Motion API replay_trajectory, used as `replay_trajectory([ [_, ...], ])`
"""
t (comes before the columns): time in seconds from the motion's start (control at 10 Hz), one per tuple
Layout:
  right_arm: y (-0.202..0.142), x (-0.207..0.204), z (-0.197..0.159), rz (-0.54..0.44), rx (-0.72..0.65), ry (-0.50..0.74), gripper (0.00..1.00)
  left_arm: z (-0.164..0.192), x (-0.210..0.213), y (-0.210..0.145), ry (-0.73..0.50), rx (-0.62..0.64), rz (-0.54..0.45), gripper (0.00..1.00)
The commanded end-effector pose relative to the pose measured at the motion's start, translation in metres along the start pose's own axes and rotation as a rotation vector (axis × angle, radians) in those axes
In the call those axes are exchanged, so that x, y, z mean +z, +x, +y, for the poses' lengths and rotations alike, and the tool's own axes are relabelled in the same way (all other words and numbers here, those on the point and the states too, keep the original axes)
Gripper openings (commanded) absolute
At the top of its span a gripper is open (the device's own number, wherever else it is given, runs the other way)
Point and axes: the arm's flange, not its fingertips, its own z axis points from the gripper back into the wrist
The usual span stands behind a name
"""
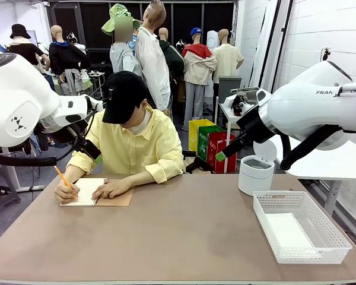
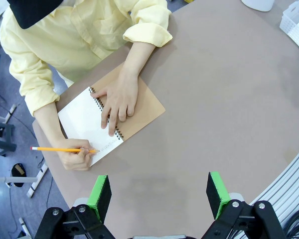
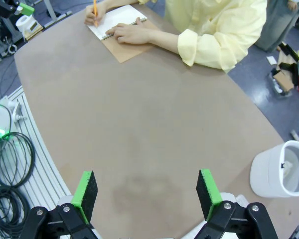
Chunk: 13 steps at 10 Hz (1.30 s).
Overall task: Sort the paper based on its condition.
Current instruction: If a person hands you a paper, place it in the Organizing basket , and if it's crumpled, put it in the Trash can.
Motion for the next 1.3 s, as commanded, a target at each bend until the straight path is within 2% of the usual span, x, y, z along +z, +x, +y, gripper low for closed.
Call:
replay_trajectory([
  [0.0, 0.0001, -0.0006, -0.0005, 0.002, -0.001, 0.000, 1.00, 0.0010, 0.0006, -0.0001, 0.001, 0.000, -0.001, 1.00],
  [1.2, 0.0001, -0.0006, -0.0005, 0.002, -0.001, 0.000, 1.00, 0.0010, 0.0006, -0.0001, 0.001, 0.000, -0.001, 1.00],
])
